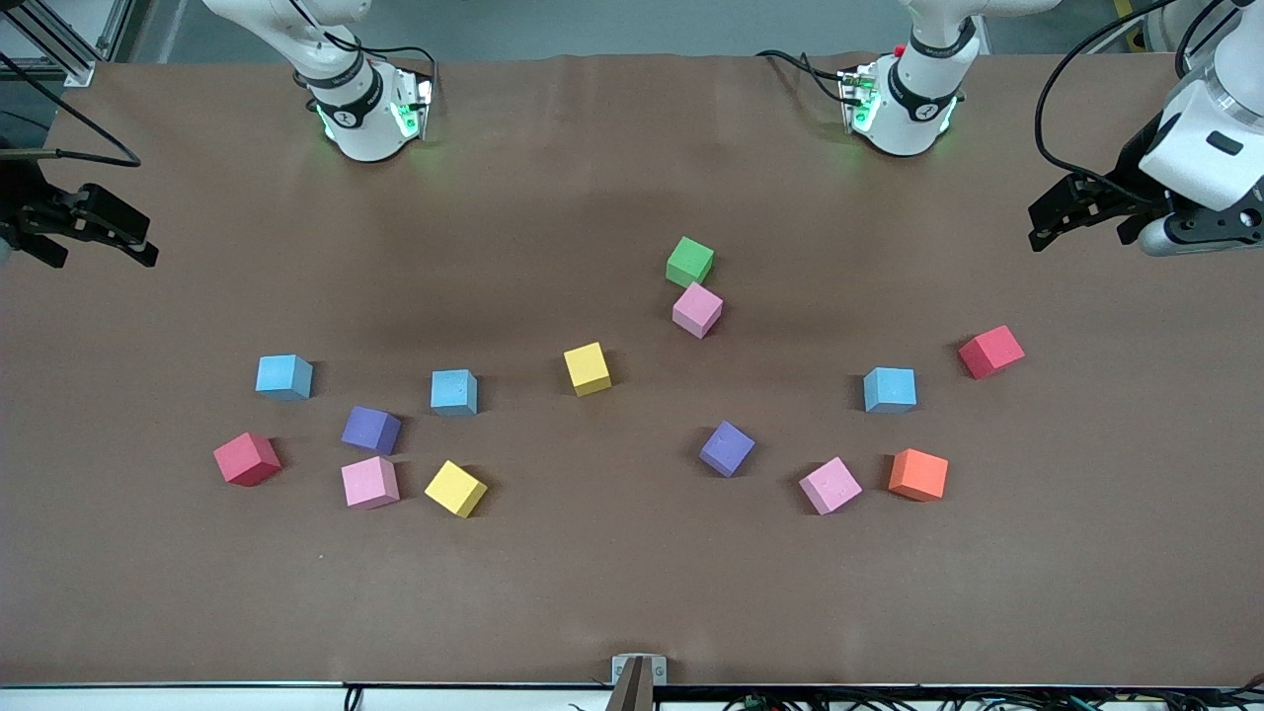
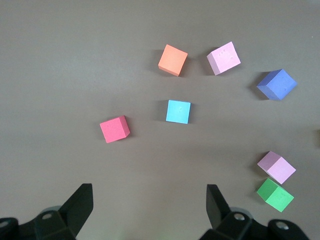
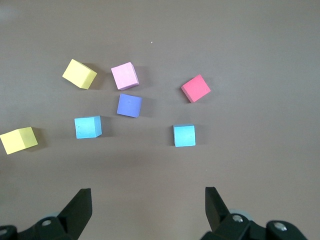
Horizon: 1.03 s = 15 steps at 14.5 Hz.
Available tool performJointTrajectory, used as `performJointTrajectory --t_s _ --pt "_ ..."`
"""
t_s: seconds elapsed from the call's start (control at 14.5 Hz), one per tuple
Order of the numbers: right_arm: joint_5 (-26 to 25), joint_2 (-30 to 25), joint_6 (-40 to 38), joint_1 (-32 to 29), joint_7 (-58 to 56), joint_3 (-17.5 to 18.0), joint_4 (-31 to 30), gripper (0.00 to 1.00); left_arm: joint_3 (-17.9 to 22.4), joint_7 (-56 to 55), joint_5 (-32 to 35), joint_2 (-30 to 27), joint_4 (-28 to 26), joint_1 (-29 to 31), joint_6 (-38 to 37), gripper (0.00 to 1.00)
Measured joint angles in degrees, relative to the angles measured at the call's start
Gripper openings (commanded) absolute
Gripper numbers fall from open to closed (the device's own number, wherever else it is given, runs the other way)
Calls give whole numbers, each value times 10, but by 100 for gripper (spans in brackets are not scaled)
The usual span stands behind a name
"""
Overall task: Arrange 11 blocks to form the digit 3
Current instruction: 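Reach the left gripper to the green cube while the right gripper reaches the blue cube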
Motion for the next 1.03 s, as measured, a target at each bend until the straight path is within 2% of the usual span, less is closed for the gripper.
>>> performJointTrajectory --t_s 0.48,0.62,0.76,1.03 --pt "0 5 -3 1 0 4 3 100 0 2 -2 19 24 0 0 100" --pt "0 6 -3 1 0 4 3 100 -3 5 -30 27 21 -4 0 100" --pt "0 7 -3 1 0 5 3 100 -27 -9 -45 40 1 -14 21 100" --pt "0 9 -3 1 0 7 4 100 -103 -169 -45 54 -94 -29 129 100"
